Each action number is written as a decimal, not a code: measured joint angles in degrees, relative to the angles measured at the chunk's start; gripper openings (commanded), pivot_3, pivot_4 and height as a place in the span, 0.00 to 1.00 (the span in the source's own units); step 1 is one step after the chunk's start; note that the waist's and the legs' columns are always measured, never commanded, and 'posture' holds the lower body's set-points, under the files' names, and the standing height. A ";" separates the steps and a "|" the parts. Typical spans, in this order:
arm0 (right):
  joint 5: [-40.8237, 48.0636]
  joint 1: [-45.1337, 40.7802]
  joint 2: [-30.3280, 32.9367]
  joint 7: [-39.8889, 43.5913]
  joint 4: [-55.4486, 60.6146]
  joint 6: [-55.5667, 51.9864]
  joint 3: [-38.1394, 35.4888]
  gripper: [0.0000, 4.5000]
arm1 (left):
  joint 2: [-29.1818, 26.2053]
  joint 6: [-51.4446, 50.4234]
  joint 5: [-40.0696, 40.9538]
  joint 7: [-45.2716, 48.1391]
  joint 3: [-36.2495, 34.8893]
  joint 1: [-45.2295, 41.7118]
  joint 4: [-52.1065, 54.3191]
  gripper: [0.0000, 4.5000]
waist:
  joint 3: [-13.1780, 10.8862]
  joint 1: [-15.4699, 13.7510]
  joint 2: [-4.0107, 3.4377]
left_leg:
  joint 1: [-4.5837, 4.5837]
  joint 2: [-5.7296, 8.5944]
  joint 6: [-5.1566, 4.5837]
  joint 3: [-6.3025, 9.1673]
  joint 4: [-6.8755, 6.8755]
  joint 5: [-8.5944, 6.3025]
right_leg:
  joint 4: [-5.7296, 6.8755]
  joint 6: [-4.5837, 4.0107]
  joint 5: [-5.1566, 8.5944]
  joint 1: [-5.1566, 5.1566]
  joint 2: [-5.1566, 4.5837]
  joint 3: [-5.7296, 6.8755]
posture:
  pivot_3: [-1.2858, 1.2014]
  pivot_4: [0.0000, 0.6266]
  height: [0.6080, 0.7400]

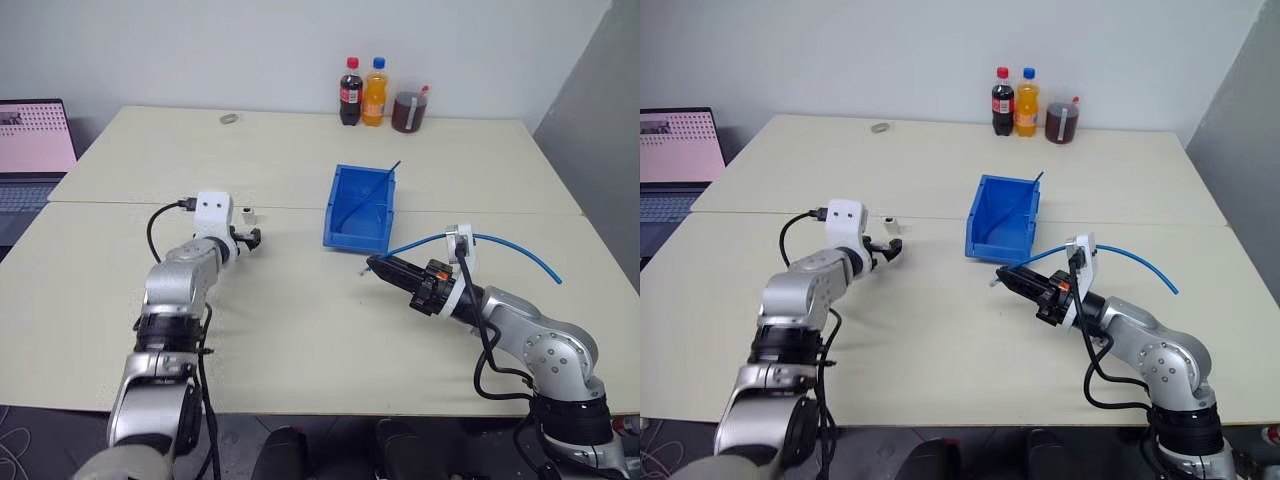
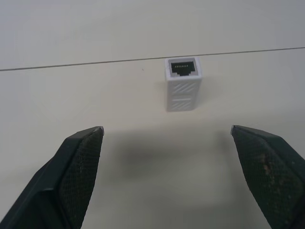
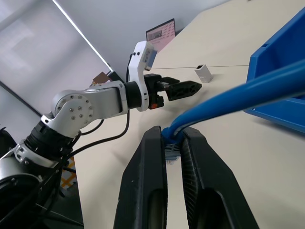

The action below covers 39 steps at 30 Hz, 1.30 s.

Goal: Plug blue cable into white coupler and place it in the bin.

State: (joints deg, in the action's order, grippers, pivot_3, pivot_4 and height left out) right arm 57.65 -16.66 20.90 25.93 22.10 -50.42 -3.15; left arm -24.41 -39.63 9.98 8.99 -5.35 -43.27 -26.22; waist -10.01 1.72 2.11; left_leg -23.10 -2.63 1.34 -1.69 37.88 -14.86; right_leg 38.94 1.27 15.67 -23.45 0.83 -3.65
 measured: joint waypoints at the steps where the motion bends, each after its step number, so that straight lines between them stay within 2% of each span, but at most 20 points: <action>1: -0.01 0.00 -0.10 -0.01 0.00 0.00 0.00 0.03 | 0.01 0.77 -0.28 0.38 0.12 -0.94 -1.76 1.00 | 0.00 0.01 0.00 | -0.01 0.00 0.00 0.00 0.00 0.00 | 0.00 -0.01 -0.01 -0.01 0.00 0.01 | 0.52 0.24 1.00; 9: -0.11 0.04 -0.54 -0.18 0.06 0.00 -0.02 0.03 | 1.35 6.61 -2.51 0.65 0.60 -5.07 -11.79 1.00 | 0.00 -0.01 0.00 | -0.08 -0.01 0.01 0.02 0.00 0.00 | 0.00 -0.02 -0.01 -0.06 -0.02 0.02 | 0.52 0.24 1.00; 17: -0.13 0.30 -0.55 -0.31 0.20 0.00 -0.04 0.03 | 1.72 13.06 -3.96 0.42 0.44 -8.20 -19.71 0.69 | 0.00 -0.03 0.00 | -0.16 0.00 0.01 0.04 0.02 0.00 | 0.00 -0.06 -0.05 -0.11 -0.02 0.06 | 0.52 0.24 1.00; 21: -0.13 0.34 -0.55 -0.40 0.24 0.00 -0.04 0.03 | 2.23 16.46 -4.70 0.41 0.44 -9.90 -23.36 0.47 | 0.00 -0.04 0.00 | -0.17 0.02 0.01 0.02 0.02 0.00 | 0.00 -0.05 -0.05 -0.12 -0.02 0.11 | 0.52 0.24 1.00; 27: -0.13 0.43 -0.56 -0.59 0.28 0.00 -0.04 0.03 | 3.17 20.10 -5.56 0.30 0.44 -10.45 -27.73 0.19 | 0.00 -0.01 0.00 | -0.18 0.01 0.01 0.02 0.02 0.00 | 0.01 -0.10 -0.09 -0.14 -0.02 0.16 | 0.52 0.24 1.00; 35: -0.14 1.39 -0.54 -0.71 0.63 0.00 -0.04 0.03 | 2.78 22.88 -6.18 -0.13 0.38 -10.04 -28.64 0.17 | 0.00 0.00 0.00 | -0.20 0.01 0.01 0.02 0.02 0.00 | 0.01 -0.15 -0.12 -0.15 -0.02 0.16 | 0.52 0.24 1.00; 39: -0.18 1.72 -0.49 -0.74 1.04 0.00 -0.05 0.03 | 1.32 24.72 -6.83 2.07 0.96 -7.16 -26.39 0.17 | 0.00 0.13 0.00 | -0.19 -0.01 0.02 0.01 0.01 0.00 | 0.02 -0.17 -0.13 -0.17 -0.02 0.15 | 0.52 0.24 1.00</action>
State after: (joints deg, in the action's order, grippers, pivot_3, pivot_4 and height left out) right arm 57.48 -14.94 20.41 25.18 23.14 -50.41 -3.20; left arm -23.10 -14.91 3.16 11.06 -4.40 -50.43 -52.60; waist -10.02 1.85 2.11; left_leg -23.28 -2.64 1.36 -1.68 37.89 -14.86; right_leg 38.97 1.11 15.54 -23.62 0.82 -3.49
